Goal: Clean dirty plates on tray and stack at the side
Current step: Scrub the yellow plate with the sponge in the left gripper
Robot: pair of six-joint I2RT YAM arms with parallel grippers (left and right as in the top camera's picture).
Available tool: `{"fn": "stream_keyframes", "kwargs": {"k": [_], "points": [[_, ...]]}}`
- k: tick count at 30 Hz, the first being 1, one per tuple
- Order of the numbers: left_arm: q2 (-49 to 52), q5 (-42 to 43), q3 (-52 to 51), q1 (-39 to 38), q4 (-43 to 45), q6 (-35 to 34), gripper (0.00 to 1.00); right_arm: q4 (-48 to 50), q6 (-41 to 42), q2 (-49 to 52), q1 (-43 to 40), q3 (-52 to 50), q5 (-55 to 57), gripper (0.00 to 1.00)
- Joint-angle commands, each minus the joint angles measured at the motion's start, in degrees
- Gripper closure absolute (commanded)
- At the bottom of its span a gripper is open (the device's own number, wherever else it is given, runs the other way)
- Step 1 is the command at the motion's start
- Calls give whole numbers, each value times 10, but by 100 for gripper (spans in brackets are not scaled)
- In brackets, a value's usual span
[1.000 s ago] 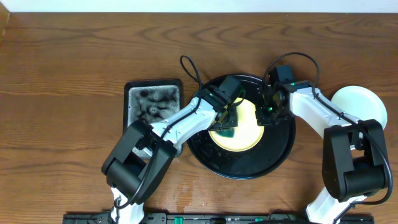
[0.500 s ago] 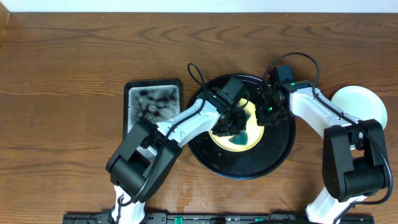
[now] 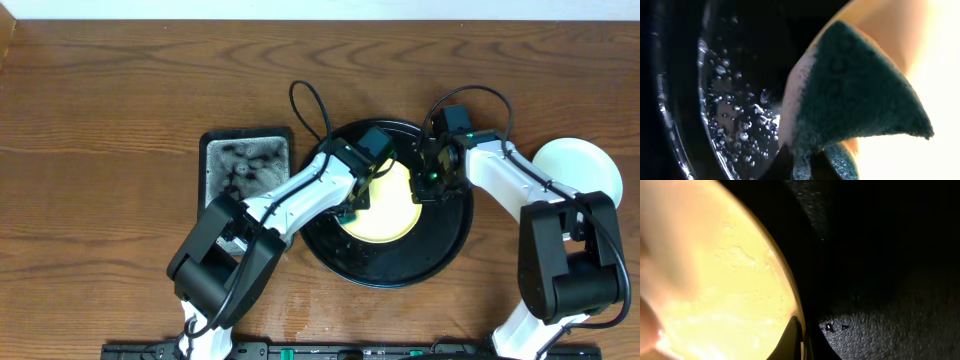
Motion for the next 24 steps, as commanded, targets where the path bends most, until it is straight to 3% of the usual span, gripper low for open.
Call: {"fn": "stream_keyframes", "kwargs": {"k": [1,3,8,10,17,24], "points": [[25,-129,-14,30,5,33,92,2,2,24,5,-9,30,99],[25,-69,-14,30,23,33,92,2,2,24,5,-9,30,99],[25,237,-15,25,99,32,92,1,2,24,5,-9,30,99],[25,309,-15,17,132,28,92,1,2,24,5,-9,30,99],[25,308,-16,2,124,13,92,1,2,24,5,-9,30,99],[-9,307,-5,60,62,23,92,1,2,24,5,-9,30,99]]}}
